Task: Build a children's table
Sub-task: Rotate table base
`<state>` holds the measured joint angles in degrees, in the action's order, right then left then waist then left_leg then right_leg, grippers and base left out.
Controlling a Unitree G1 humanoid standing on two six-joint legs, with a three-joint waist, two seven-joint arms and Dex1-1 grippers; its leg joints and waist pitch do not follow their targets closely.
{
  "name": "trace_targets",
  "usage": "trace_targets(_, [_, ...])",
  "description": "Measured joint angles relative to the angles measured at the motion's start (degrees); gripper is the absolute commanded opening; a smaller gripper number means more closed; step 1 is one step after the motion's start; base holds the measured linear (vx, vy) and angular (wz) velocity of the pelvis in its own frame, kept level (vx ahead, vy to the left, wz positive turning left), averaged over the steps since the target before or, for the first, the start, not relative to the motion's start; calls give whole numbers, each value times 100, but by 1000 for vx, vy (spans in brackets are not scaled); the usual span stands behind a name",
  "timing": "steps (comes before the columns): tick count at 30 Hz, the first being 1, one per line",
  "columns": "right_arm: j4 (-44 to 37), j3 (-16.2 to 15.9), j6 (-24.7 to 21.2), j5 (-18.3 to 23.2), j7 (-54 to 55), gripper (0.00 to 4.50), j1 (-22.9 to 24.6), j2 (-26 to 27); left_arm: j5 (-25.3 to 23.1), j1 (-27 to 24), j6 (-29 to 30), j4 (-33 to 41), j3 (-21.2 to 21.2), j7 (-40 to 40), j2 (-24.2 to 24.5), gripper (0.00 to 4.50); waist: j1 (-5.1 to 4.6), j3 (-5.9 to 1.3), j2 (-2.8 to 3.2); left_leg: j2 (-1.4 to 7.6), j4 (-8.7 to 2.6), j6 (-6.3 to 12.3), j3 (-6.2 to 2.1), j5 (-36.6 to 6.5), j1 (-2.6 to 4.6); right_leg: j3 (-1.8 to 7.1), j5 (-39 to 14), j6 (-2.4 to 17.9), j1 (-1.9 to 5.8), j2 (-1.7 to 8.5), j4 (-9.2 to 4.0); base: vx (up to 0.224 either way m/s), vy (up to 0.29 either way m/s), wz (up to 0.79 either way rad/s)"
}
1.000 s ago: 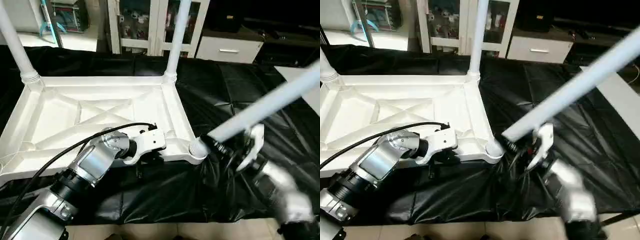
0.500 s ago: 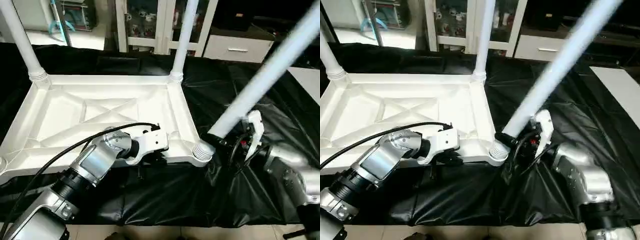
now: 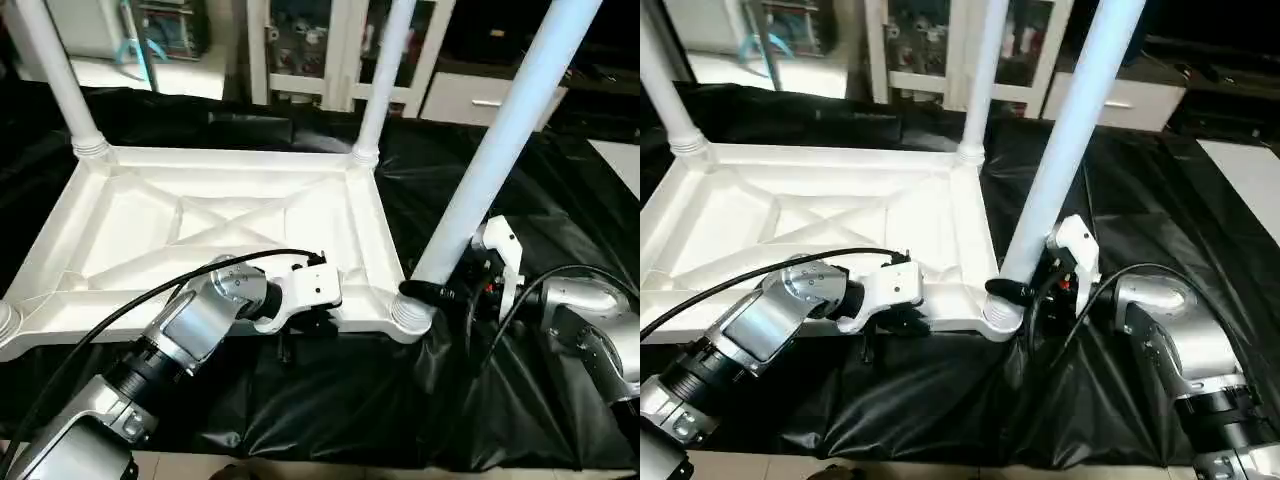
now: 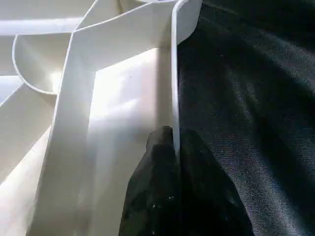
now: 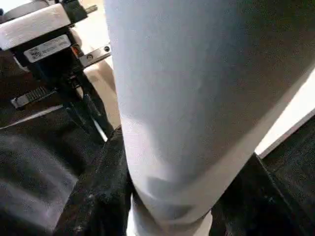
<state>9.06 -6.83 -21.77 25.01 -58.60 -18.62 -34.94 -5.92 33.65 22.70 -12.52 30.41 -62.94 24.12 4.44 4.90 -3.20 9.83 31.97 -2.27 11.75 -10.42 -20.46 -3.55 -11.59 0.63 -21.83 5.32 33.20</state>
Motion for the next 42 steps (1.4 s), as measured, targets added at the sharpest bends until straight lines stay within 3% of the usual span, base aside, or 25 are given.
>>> trace_targets(7, [485,405,-168,365,167,184,9,348,-2,1,-2,-18,-8,3,34,0,-30,-13,-19,6,4,-5,0,3,2,-9,0,-1,-1,-1,-6,0,0,0])
trace_targets(16, [692,755,-882,740,254,184,2,448,-1,-3,6,5,3,-39,34,0,-43,-25,-31,6,16,-5,0,3,-2,-8,1,1,4,0,0,0,0,0])
trace_targets(21, [525,877,-271,795,270,184,473,585,-3,-14,7,14,62,-40,14,0,46,-82,-81,11,9,-12,0,6,6,-10,3,-1,1,-1,22,0,0,0])
trace_targets(28, [387,1075,790,730,557,184,1092,1137,-9,-28,20,-4,46,-1,37,0,40,-95,-95,12,7,-13,-2,6,13,-13,-3,-10,-3,-1,14,0,0,0])
trace_targets(34, [242,846,1637,393,797,184,1346,1243,-9,-28,52,-20,39,11,47,0,-19,-102,-101,9,3,-13,-6,6,14,-15,-4,-12,-2,-1,-19,0,0,0])
trace_targets(37, [113,619,2010,24,822,184,1379,1194,-8,-27,60,-58,33,18,58,0,-68,-103,-101,8,3,-13,-11,6,26,-15,-10,-21,-5,-1,-20,0,0,0])
trace_targets(42, [-120,183,2071,-416,823,184,1223,762,-5,-28,65,-88,38,8,57,0,-99,-109,-106,1,3,-14,-25,5,41,-14,-42,-72,4,-1,-23,0,0,0])
